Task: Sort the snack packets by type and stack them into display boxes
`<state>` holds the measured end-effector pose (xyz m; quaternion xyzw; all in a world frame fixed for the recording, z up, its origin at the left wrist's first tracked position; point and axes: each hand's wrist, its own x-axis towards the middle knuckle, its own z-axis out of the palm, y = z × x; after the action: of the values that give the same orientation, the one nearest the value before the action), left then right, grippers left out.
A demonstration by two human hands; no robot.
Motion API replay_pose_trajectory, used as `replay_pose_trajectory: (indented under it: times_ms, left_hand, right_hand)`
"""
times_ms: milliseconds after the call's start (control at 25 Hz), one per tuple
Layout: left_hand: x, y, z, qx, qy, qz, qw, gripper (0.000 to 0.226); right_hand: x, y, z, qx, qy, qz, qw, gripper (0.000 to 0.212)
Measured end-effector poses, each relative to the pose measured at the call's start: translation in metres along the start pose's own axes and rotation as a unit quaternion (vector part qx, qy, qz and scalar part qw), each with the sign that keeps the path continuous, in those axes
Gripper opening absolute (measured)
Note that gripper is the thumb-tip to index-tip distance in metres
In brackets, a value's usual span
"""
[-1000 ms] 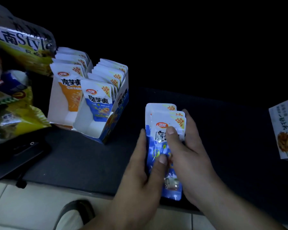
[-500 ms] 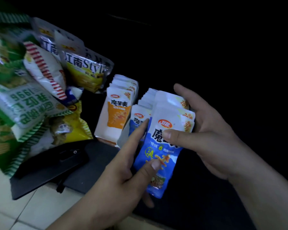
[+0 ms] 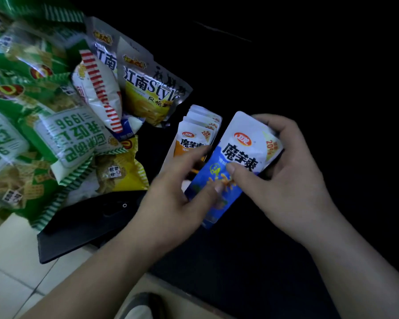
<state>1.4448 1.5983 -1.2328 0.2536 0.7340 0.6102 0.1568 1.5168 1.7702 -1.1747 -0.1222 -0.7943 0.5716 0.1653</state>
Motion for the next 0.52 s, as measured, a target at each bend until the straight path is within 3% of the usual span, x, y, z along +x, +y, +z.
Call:
replay_pose_trajectory:
  times_ms: [80,120,200,280,360,440,520]
  left_hand:
    - [0.002,-0.022,-0.002,0.212,0.071,0.045,0.974,0.067]
    - [-0.001,-0.032,0.0,0.259,0.067,0.037,0.963,0.073]
    - [-0.011,-0.051,0.005,0.268,0.042,0.013,0.962,0.077]
    - [-0.018,-0.063,0.009,0.276,0.044,0.034,0.96,0.069]
    - [-0.021,-0.066,0.008,0.283,0.051,0.055,0.956,0.064]
    - [-0.02,-0.066,0.008,0.296,0.062,0.063,0.951,0.062]
    - [-0.022,-0.068,0.008,0.314,0.077,0.076,0.943,0.058]
  right_hand:
    - [0.002,0.011,0.005,-0.045,0.022,-0.035,0.998,0.065]
    - [0.0,0.019,0.008,-0.074,0.026,-0.043,0.996,0.066]
    - [-0.007,0.04,0.015,-0.192,0.045,-0.068,0.978,0.064]
    - [-0.013,0.061,0.023,-0.365,0.076,-0.093,0.923,0.064]
    - [-0.017,0.07,0.03,-0.46,0.109,-0.077,0.878,0.075]
    - [-0.018,0.071,0.031,-0.43,0.125,-0.05,0.892,0.098]
    - [-0.023,0.066,0.035,-0.268,0.137,0.047,0.953,0.121]
